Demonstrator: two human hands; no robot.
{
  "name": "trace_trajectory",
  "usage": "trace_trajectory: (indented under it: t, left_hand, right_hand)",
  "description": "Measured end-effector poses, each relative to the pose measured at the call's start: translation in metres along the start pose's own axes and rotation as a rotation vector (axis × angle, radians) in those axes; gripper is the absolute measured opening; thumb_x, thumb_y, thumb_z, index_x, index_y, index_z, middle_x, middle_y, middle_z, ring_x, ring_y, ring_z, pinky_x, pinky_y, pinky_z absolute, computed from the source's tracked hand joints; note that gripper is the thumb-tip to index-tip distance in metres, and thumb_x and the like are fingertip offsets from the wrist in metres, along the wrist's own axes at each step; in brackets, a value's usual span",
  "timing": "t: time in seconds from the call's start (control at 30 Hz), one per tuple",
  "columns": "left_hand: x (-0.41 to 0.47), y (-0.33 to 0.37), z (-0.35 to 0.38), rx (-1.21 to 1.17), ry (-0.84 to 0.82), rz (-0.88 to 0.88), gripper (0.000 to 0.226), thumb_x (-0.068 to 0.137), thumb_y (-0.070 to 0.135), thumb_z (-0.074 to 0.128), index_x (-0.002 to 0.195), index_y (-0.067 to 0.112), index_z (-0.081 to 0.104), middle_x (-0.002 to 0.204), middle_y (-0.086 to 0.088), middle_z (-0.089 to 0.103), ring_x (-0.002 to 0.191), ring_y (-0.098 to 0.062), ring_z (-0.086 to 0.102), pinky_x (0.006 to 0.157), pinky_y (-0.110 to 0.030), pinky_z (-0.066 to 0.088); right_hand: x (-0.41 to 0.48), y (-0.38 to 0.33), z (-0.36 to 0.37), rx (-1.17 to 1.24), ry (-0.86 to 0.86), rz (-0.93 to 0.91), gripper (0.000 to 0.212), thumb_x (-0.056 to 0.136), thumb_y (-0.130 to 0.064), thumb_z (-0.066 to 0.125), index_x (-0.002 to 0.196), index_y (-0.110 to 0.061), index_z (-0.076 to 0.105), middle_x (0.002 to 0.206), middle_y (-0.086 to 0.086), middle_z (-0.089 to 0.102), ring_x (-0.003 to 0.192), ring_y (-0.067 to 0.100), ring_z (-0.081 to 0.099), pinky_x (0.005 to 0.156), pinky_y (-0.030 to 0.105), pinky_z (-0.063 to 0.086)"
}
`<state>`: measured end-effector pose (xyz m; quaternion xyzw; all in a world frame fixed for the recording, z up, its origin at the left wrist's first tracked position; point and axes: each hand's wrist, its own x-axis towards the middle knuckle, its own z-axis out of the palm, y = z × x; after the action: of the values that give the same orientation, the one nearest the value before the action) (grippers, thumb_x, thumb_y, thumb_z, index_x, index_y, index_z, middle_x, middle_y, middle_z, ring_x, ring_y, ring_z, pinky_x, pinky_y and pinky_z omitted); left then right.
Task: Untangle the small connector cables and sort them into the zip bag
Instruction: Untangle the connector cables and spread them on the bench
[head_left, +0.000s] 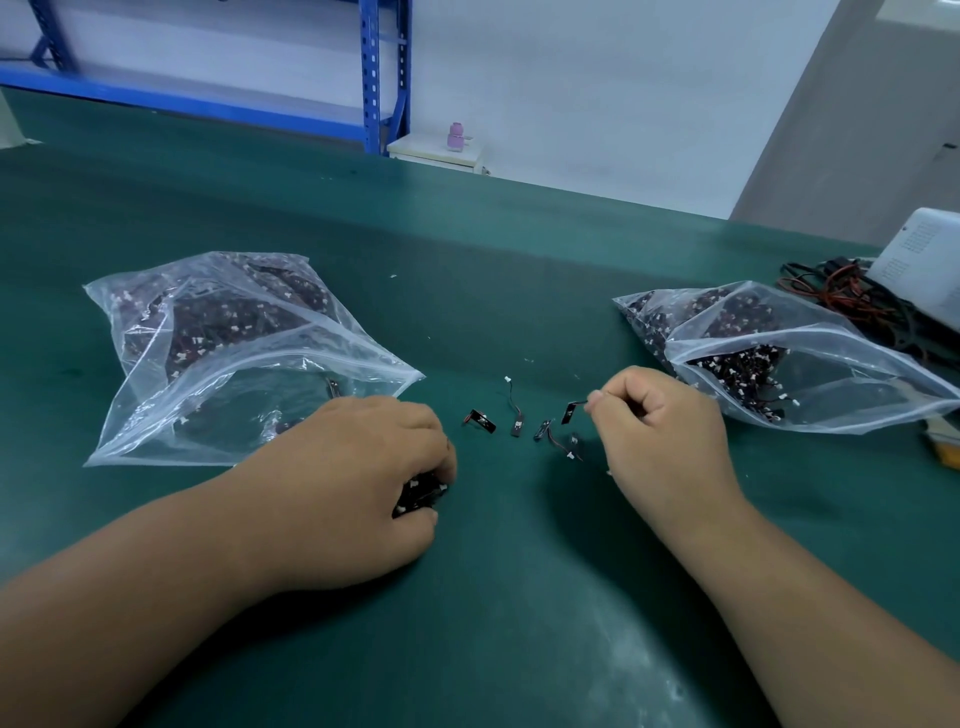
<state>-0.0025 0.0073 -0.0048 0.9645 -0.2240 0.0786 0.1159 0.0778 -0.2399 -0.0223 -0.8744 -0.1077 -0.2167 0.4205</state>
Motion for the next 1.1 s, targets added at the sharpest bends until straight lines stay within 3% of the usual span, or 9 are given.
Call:
trace_trajectory:
  t: [0.2,0.53,0.63,0.73,0.83,0.93,1.03,1.1]
  left_hand:
    - [0.003,-0.003,0.0,-0.002,0.014,0.002,0.005,0.086,0.044,0.053,0.085,0.039,0.051,0.088,0.022,0.05,0.089,0.002,0.045,0.087,-0.027,0.043]
    - [0.003,0.0,0.0,-0.045,0.034,-0.012,0.012,0.089,0.049,0.048,0.085,0.038,0.047,0.086,0.023,0.051,0.091,0.005,0.044,0.083,-0.018,0.034]
    - [0.004,0.0,0.0,-0.054,0.044,-0.02,0.015,0.089,0.051,0.046,0.085,0.037,0.048,0.083,0.024,0.052,0.091,0.006,0.043,0.08,-0.017,0.032]
    - [0.005,0.0,-0.001,-0.066,0.057,-0.031,0.015,0.089,0.051,0.046,0.086,0.037,0.049,0.08,0.023,0.052,0.089,0.004,0.045,0.077,-0.017,0.033]
    - [0.005,0.002,-0.002,-0.072,0.073,-0.036,0.015,0.088,0.052,0.045,0.087,0.037,0.049,0.077,0.023,0.051,0.089,0.005,0.045,0.074,-0.013,0.033]
    - [0.003,0.003,-0.003,-0.075,0.081,-0.029,0.018,0.087,0.053,0.042,0.088,0.038,0.049,0.077,0.023,0.05,0.09,0.004,0.045,0.074,-0.012,0.034]
    - [0.003,0.003,-0.004,-0.089,0.094,-0.029,0.019,0.085,0.054,0.041,0.088,0.038,0.05,0.078,0.022,0.051,0.089,0.003,0.046,0.073,-0.012,0.036]
    - [0.003,0.004,-0.004,-0.099,0.102,-0.032,0.02,0.085,0.054,0.041,0.088,0.037,0.05,0.078,0.021,0.052,0.089,0.001,0.047,0.072,-0.013,0.037]
  right_hand:
    - [0.0,-0.002,0.001,0.09,0.041,0.038,0.027,0.089,-0.025,0.062,0.064,-0.016,0.056,0.057,-0.009,0.05,0.056,0.005,0.044,0.053,0.019,0.037]
    - [0.002,-0.001,0.001,0.174,0.017,0.161,0.036,0.088,-0.025,0.064,0.065,-0.003,0.048,0.052,-0.012,0.037,0.051,0.006,0.033,0.046,0.018,0.029]
    - [0.001,0.001,0.004,0.075,-0.049,0.19,0.039,0.088,-0.032,0.066,0.06,-0.01,0.05,0.054,-0.012,0.044,0.051,0.006,0.04,0.053,0.023,0.033]
    - [0.002,0.003,0.005,-0.132,-0.083,0.172,0.042,0.089,-0.045,0.062,0.057,-0.019,0.056,0.073,-0.009,0.057,0.068,0.006,0.054,0.067,0.032,0.042]
    - [0.003,0.003,0.003,-0.202,-0.05,0.138,0.04,0.092,-0.05,0.056,0.062,-0.023,0.059,0.081,-0.009,0.058,0.075,0.006,0.055,0.072,0.034,0.042]
    - [0.003,0.001,0.003,-0.19,-0.032,0.144,0.028,0.091,-0.039,0.058,0.067,-0.025,0.06,0.083,-0.01,0.059,0.076,0.003,0.054,0.071,0.032,0.039]
    - [-0.001,-0.005,0.003,-0.13,-0.061,0.202,0.012,0.078,-0.018,0.061,0.07,-0.027,0.062,0.079,-0.012,0.061,0.072,0.005,0.056,0.068,0.03,0.046]
    - [-0.005,-0.01,0.003,-0.132,-0.119,0.208,0.017,0.072,-0.013,0.06,0.074,-0.03,0.062,0.076,-0.013,0.062,0.071,0.006,0.056,0.07,0.032,0.048]
